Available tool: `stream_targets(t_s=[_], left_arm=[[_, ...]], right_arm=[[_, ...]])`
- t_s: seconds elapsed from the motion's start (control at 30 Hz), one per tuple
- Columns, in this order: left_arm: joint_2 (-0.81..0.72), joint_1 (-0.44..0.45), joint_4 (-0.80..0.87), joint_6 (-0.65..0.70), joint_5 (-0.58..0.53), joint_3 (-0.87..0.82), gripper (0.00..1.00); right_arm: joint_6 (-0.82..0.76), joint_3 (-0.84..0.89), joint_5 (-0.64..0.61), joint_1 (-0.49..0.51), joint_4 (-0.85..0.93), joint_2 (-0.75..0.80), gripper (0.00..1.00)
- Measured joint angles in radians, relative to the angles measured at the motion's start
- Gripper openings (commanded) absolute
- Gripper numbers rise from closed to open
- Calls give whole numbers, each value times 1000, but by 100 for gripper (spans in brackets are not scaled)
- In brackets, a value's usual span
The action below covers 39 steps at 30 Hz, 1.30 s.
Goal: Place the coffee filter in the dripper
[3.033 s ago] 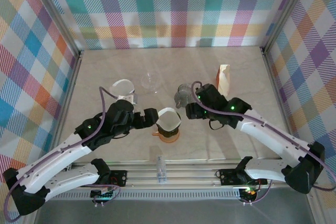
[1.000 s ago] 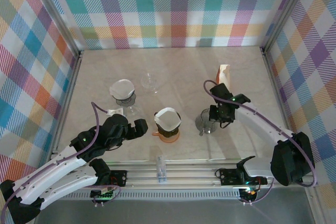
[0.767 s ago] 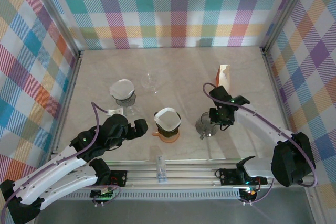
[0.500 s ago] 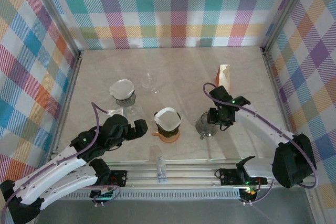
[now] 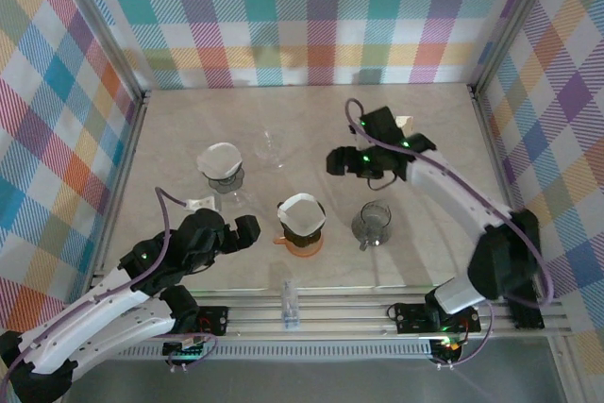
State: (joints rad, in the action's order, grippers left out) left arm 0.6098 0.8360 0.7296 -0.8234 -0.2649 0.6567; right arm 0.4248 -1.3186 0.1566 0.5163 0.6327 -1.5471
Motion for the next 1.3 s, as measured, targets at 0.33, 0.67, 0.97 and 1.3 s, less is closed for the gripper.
stream_targets(t_s=[0.33, 0.67, 0.97, 1.3], left_arm=[[-51, 0, 31, -8, 0, -14, 100], [-56, 0, 36, -7, -10, -15, 100], [-67, 0, 47, -8, -10, -37, 100], [-74, 0, 58, -19, -14, -48, 100]], right_arm=[[-24, -422, 130, 24, -80, -501, 77], [-21, -678, 161, 33, -51, -747, 73], [-4, -769, 170, 35, -27, -834, 65], [12, -844, 165, 44, 20, -890, 34]])
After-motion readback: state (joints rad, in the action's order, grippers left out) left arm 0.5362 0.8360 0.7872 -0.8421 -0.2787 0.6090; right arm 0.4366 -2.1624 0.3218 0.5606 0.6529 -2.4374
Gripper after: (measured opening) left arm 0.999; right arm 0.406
